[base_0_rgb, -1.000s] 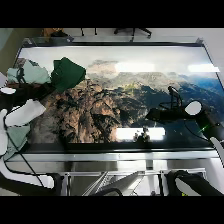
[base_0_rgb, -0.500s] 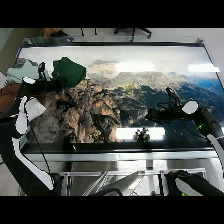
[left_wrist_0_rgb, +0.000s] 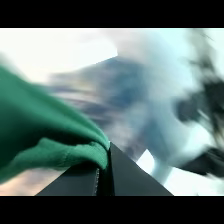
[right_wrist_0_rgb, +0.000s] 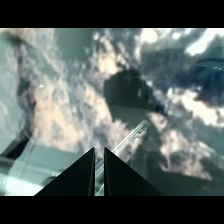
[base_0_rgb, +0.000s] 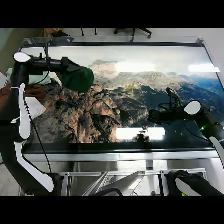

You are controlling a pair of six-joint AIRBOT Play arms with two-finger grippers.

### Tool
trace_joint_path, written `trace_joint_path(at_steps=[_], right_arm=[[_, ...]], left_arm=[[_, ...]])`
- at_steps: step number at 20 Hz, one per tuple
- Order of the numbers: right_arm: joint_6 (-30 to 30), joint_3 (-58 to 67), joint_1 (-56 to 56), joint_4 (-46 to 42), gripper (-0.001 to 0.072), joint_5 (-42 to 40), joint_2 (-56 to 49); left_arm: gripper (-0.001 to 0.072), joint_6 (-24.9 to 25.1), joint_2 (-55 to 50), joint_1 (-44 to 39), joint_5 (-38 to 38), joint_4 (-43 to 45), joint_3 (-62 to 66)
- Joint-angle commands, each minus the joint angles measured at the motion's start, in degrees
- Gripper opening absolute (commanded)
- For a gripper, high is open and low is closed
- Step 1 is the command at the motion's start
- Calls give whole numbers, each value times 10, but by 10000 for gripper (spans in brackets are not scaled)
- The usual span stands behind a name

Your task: Fold the shirts.

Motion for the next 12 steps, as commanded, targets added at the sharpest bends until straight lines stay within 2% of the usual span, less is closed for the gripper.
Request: trace_joint_path(at_steps=[1, 3, 6, 7, 8, 9, 12], right_arm=[[-9, 1, -6, -1, 91, 48, 56], [-9, 1, -21, -9, 91, 70, 107], [-9, 1, -47, -23, 101, 97, 180], [-9, 1, -50, -24, 222, 104, 196], [-9, 1, -50, -23, 445, 110, 207], [-9, 0, -49, -19, 539, 121, 212], [-30, -36, -49, 15, 541, 144, 212]], left_arm=[[13, -40, 100, -89, -50, -39, 12], [13, -56, 148, -138, -43, -33, 12], [13, -106, 196, -200, -35, 75, 6], [13, -111, 211, -218, -25, 109, -13], [13, -111, 223, -234, -10, 139, -38], [13, -115, 231, -244, 4, 164, -62], [14, -120, 234, -253, 33, 191, -133]])
